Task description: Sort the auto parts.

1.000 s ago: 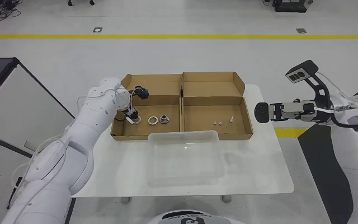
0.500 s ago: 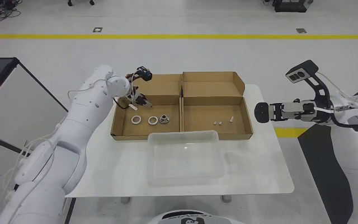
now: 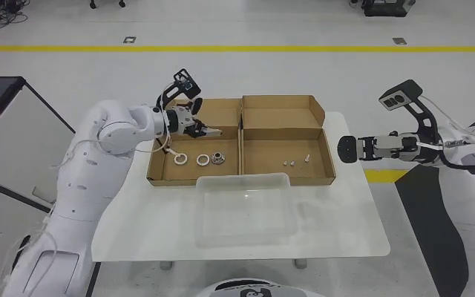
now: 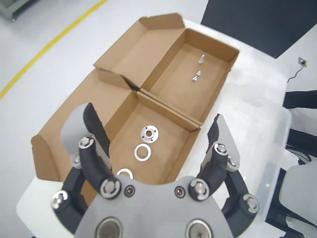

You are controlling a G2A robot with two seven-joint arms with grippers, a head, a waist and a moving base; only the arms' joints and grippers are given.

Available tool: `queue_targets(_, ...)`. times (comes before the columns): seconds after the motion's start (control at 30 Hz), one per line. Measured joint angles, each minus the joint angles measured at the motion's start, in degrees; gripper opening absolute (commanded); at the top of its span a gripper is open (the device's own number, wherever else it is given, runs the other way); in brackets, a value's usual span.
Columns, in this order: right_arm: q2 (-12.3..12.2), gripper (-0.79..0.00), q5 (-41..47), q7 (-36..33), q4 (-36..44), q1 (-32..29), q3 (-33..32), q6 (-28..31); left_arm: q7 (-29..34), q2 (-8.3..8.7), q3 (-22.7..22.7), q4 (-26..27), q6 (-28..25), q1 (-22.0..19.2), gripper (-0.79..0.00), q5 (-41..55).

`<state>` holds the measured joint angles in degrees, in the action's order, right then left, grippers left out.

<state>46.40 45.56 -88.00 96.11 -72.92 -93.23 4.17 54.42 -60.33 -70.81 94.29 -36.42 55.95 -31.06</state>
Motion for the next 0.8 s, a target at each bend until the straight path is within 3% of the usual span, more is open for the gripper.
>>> queue_targets(0.17,0.0,0.0,0.0,0.0,0.0,0.0,0.0,0.0,-0.5,1.54,-6.3,10.0,-5.5,7.7,0.0,8.6)
queue_targets(0.37,0.0,0.0,0.0,0.0,0.0,0.0,0.0,0.0,-1.9,2.82,-11.2,16.5,-12.0,12.6,0.0,17.2)
queue_targets(0.5,0.0,-0.001,0.0,0.0,0.0,0.0,0.0,0.0,-1.4,3.45,-12.6,18.1,-14.0,14.2,0.0,21.7)
queue_targets(0.8,0.0,-0.001,0.0,0.0,0.0,0.0,0.0,0.0,-1.1,3.47,-12.5,18.0,-14.0,14.2,0.0,21.6)
